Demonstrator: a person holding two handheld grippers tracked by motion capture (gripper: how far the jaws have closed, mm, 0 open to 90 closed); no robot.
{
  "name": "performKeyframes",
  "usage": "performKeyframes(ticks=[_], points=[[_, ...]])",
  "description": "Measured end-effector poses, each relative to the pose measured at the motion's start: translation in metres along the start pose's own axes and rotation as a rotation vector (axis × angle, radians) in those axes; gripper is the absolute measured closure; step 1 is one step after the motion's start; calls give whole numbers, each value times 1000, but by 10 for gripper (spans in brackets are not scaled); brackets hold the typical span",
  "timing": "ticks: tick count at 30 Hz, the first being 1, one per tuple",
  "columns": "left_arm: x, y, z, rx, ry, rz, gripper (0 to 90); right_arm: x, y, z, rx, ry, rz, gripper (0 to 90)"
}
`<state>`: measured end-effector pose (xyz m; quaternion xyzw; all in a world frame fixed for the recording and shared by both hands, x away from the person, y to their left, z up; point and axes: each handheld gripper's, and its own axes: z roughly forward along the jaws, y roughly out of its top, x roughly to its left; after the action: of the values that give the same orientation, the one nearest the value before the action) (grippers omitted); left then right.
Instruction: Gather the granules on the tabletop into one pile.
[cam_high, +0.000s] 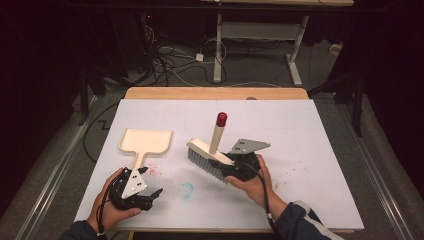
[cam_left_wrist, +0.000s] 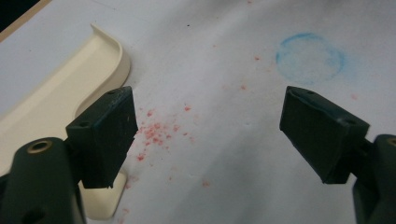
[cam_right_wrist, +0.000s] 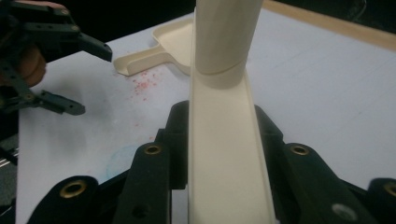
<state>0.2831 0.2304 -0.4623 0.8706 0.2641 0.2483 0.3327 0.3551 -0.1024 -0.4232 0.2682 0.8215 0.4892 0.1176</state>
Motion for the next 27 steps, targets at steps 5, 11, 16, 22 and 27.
performKeyframes(ticks=[5, 11, 16, 22, 27], points=[[1, -1, -1, 2, -2, 1, 180, 5, -7, 28, 67, -75, 83, 675], [1, -2, 0, 5, -11, 1, 180, -8, -11, 27, 75, -181, 144, 669], [-1, -1, 0, 6, -17, 2, 181, -17, -13, 12, 84, -215, 194, 671], [-1, 0, 1, 9, -25, 5, 180, -27, -16, -5, 88, -224, 201, 675], [-1, 1, 2, 4, -27, 4, 180, -26, -6, -20, 70, -206, 176, 676]])
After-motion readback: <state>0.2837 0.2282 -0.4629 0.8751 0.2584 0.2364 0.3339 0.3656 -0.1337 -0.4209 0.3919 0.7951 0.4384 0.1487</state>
